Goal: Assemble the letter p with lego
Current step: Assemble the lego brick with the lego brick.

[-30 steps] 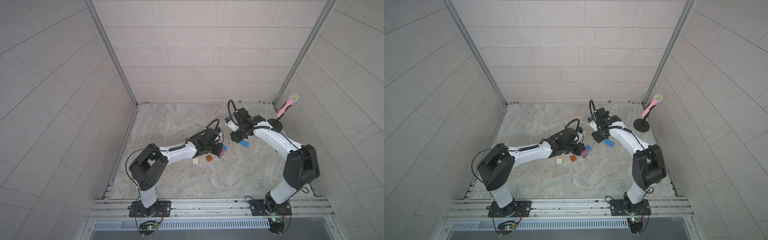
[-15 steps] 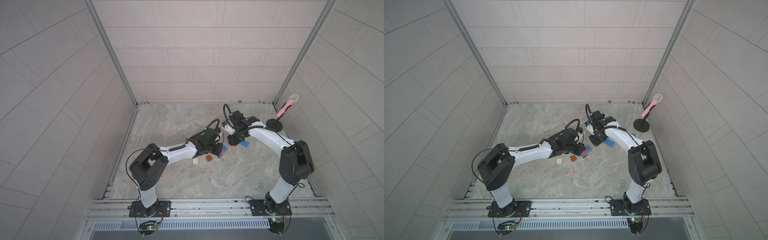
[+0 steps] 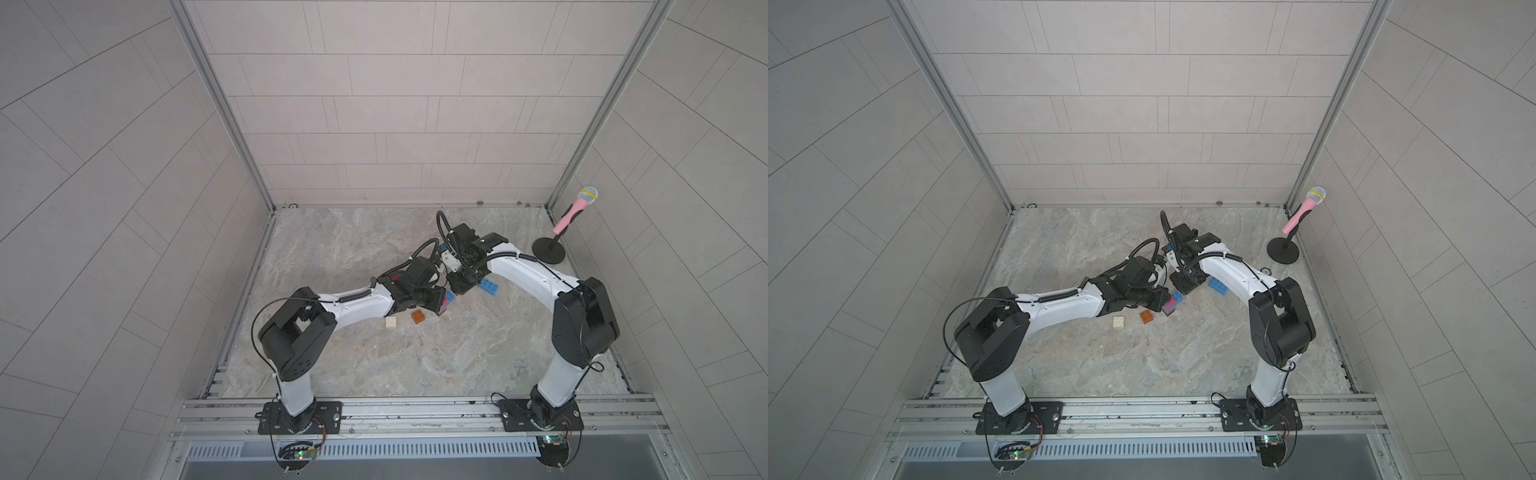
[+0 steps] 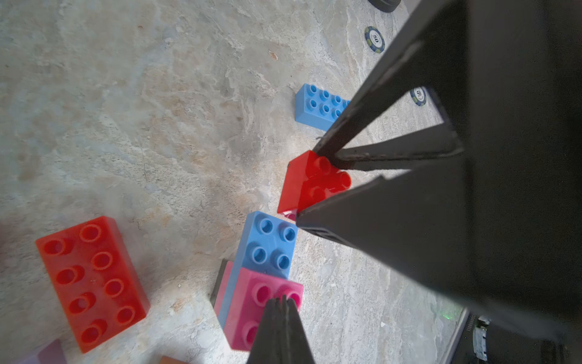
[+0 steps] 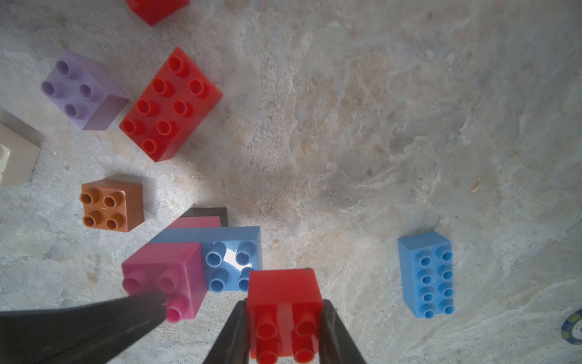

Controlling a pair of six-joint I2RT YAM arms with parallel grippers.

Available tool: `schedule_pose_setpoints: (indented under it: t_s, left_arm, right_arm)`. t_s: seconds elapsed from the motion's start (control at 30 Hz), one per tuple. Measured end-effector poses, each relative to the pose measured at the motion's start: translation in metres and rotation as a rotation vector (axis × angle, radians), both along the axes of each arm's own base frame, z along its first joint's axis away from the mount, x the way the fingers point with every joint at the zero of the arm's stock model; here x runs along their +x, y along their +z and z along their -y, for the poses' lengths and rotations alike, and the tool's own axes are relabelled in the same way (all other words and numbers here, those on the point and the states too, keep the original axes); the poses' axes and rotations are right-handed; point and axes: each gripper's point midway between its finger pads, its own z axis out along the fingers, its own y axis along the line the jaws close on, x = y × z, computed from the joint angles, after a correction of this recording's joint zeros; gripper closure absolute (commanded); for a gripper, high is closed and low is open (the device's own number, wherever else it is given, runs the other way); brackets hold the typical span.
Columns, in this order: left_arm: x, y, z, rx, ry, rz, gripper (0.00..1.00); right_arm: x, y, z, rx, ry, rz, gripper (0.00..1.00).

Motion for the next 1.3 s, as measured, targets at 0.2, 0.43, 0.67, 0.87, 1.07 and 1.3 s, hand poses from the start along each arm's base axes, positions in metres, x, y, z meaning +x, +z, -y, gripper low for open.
schedule_pose_setpoints:
  t_s: [0.2, 0.43, 0.67, 0.87, 1.07, 1.3]
  left_arm:
    - [0.0, 0.0, -0.001, -0.002, -0.003, 0.011, 1.0]
    - [-0.001, 0.0, -0.003, -0.012, 0.001, 0.026, 1.0]
    - [0.0, 0.0, -0.003, -0.018, 0.002, 0.033, 1.0]
    - [0.0, 0.0, -0.003, -0.024, 0.002, 0.039, 1.0]
    - [-0.002, 0.0, -0.005, -0.03, 0.002, 0.044, 1.0]
    - [-0.002, 0.0, -0.005, -0.032, -0.002, 0.051, 1.0]
  right_arm:
    - [0.0, -0.007, -0.007, -0.007, 0.006, -0.017, 0.89]
    - [0.002, -0.007, -0.011, -0.001, 0.011, -0.024, 0.9]
    - [0.002, -0.007, -0.013, 0.002, 0.013, -0.034, 0.91]
    - [-0.002, -0.006, -0.01, 0.006, 0.028, -0.058, 0.92]
    - [-0.004, -0.004, -0.006, 0.029, 0.04, -0.085, 0.92]
    - [-0.005, -0.004, -0.01, 0.058, 0.047, -0.093, 0.93]
